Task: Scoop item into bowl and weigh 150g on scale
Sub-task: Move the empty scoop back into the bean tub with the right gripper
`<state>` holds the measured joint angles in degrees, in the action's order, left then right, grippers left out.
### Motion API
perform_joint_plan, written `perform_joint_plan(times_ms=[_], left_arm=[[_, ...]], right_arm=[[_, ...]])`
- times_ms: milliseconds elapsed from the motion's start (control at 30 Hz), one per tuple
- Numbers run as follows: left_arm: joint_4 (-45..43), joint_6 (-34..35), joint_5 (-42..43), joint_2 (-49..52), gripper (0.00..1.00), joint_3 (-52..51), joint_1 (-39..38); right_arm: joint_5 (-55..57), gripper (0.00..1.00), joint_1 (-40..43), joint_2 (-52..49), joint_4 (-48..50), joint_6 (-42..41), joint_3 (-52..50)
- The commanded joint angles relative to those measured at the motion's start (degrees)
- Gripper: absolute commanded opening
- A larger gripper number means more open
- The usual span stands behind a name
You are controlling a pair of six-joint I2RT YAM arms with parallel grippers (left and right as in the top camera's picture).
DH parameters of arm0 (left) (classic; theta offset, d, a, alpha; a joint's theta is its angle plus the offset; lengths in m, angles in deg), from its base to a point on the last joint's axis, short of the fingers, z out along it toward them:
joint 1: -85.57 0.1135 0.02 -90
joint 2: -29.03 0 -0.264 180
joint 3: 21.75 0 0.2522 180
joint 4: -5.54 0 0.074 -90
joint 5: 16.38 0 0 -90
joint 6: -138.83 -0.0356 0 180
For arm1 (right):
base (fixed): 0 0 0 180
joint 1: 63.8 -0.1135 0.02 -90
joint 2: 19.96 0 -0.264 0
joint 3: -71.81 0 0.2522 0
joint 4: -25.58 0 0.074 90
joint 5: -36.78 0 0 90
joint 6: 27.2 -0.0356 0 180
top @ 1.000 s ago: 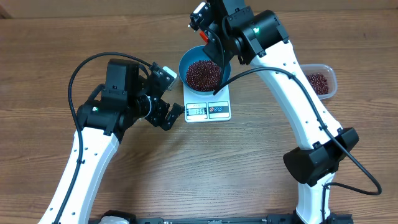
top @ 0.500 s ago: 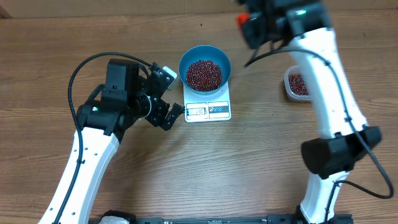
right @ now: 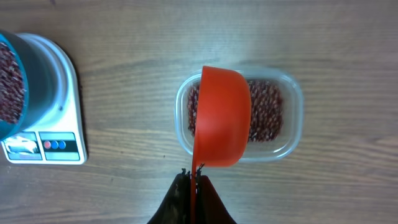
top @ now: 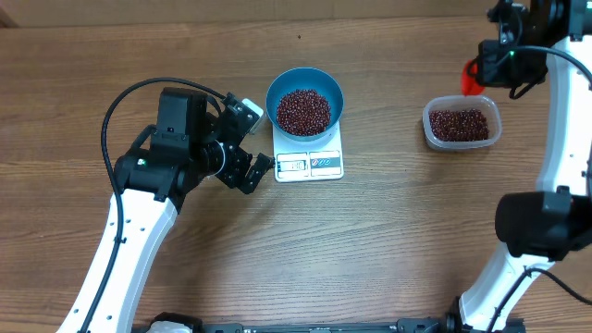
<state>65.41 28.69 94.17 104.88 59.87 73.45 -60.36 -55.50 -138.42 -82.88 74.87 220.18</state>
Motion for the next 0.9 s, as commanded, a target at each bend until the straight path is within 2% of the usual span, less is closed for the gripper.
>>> perform_joint_plan(times_ms=[0,300,600,867], left_arm=[[-0.02,-1.31,-0.17,-0.2,0.99,0.55,0.0],[-0.02,-1.31,-0.17,-0.2,0.99,0.55,0.0],[-0.02,-1.31,-0.2,-0.2,1.0,0.55,0.0],[0.0,-1.31,-0.17,-0.2,1.0,0.55,0.09]], right_arm=[[-1.05,0.04,0.13,-3.15,-0.66,-0.07,1.07],[1.29,0.04,0.15,-4.96,-1.18,0.22,-4.39],[2.82,0.04,0.13,-5.01,7.67,0.31,-16.17],[6.25,0.04,0.13,-5.03,13.57,0.11,-20.04]])
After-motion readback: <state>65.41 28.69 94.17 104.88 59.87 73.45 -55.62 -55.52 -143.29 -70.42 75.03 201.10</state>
